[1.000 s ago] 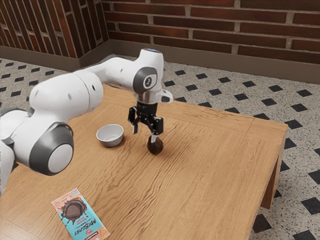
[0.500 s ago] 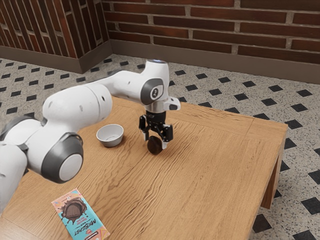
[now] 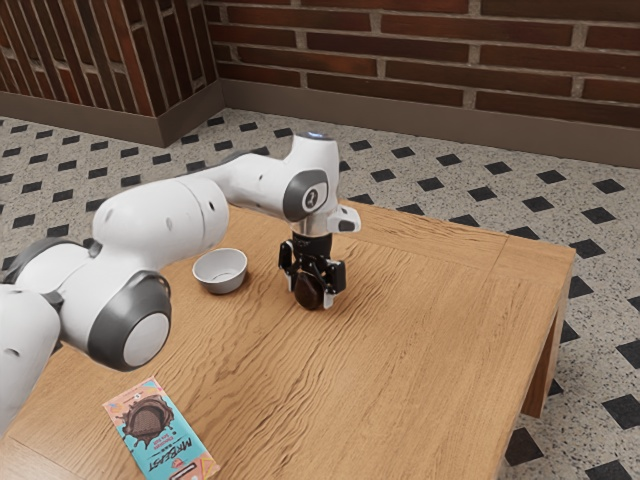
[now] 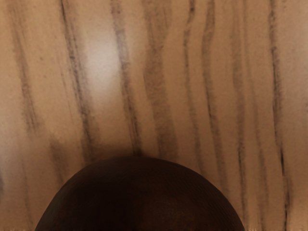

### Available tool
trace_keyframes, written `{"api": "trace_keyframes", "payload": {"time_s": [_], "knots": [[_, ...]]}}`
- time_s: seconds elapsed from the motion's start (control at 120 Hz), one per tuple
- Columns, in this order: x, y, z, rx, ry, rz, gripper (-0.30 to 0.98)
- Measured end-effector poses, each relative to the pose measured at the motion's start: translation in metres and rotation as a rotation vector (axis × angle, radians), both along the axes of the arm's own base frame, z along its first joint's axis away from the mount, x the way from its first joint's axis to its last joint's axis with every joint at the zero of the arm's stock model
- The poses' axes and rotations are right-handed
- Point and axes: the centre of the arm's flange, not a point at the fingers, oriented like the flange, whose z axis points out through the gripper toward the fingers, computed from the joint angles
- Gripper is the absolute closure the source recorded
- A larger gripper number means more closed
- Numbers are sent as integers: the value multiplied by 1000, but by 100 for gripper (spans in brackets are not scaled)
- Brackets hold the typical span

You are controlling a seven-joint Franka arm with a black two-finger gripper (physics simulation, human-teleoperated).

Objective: Place the pear in the bowl.

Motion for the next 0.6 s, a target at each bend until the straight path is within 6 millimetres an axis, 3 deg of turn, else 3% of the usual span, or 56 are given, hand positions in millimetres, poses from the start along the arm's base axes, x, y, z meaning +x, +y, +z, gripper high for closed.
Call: {"api": "trace_keyframes", "payload": {"time_s": [0.3,0.6], "knots": [[-6,4,-4,3,41,5,2],[-7,3,-5,-7,51,7,25]]}}
